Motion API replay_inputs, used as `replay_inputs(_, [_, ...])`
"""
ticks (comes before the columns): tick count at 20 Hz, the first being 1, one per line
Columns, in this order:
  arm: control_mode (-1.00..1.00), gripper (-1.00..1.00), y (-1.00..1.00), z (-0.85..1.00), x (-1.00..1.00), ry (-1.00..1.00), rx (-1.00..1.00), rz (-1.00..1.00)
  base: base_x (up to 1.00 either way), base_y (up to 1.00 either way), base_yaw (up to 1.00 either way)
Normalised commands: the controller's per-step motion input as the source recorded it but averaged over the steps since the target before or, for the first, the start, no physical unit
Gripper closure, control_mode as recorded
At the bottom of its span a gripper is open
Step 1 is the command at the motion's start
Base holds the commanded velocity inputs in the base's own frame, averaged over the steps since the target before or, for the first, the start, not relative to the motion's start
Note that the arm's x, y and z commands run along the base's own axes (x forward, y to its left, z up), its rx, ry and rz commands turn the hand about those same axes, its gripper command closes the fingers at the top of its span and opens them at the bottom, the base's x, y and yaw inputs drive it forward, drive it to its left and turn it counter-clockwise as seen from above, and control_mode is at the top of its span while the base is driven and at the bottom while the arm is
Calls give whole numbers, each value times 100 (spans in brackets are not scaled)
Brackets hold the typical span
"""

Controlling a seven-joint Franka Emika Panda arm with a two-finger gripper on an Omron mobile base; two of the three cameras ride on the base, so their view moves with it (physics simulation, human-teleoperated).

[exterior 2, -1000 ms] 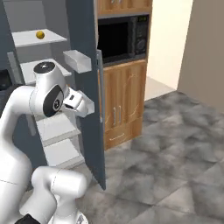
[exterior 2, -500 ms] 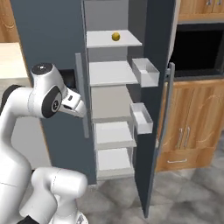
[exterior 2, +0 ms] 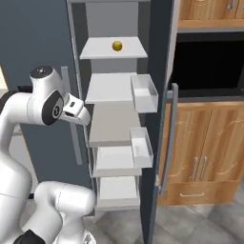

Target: Grab the lemon and lime from the fridge, place them in the blender, close the lid, and turn on the blender to create a marinade.

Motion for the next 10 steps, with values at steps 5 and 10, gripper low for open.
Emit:
replay_inputs(5, [100, -100, 0, 0, 0, 0, 0, 0, 51, -28, 10])
replay_inputs(10, [100, -100, 0, 0, 0, 0, 0, 0, 71, -1, 11])
